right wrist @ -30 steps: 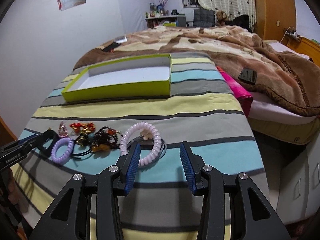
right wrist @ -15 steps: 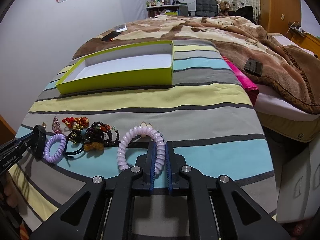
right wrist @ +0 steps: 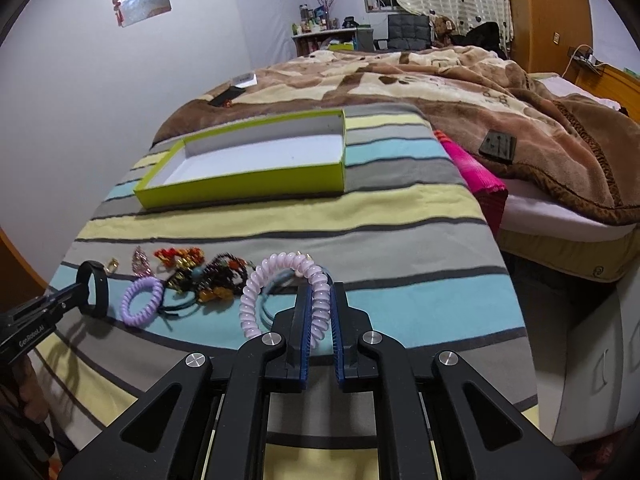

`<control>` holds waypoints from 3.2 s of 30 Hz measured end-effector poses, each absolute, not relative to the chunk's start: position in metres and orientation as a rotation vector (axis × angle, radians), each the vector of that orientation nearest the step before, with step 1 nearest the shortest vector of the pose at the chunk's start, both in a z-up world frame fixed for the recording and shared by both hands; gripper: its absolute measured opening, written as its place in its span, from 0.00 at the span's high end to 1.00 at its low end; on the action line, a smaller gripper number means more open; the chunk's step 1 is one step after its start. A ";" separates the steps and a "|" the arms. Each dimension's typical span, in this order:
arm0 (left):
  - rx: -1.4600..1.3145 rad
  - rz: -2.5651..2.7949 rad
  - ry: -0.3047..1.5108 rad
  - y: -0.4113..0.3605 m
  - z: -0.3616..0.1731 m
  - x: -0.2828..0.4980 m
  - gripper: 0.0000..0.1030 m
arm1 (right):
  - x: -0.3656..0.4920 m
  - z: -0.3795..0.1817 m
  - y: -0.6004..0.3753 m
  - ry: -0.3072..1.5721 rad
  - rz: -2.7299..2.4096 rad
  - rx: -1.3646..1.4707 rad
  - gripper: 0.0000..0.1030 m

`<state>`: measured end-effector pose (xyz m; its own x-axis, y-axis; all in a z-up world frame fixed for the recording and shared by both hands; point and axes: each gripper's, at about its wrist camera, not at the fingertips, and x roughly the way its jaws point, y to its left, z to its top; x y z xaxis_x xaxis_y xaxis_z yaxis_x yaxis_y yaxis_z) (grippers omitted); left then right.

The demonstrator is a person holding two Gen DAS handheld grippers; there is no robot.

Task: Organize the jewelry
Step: 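Carry both items into the lime-green box and open both tools to release, then withdraw both tools from the box back toward the remaining jewelry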

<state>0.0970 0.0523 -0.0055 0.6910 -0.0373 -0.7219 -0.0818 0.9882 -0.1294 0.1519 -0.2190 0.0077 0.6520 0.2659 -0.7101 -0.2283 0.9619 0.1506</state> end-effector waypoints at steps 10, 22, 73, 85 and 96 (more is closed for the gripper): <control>-0.103 -0.026 0.729 0.045 0.033 0.136 0.89 | 0.176 0.033 -0.197 0.762 0.349 0.018 0.91; -0.014 -0.077 0.720 0.028 0.045 0.236 0.89 | 0.265 0.045 -0.162 0.757 0.376 -0.022 0.91; -0.054 -0.131 0.669 0.028 0.053 0.264 0.72 | 0.296 0.046 -0.153 0.759 0.411 0.035 0.77; -0.080 -0.159 0.589 0.021 0.056 0.163 0.72 | 0.187 0.052 -0.170 0.666 0.430 0.031 0.77; -0.064 -0.149 0.577 0.023 0.038 0.097 0.72 | 0.123 0.037 -0.182 0.664 0.421 0.041 0.77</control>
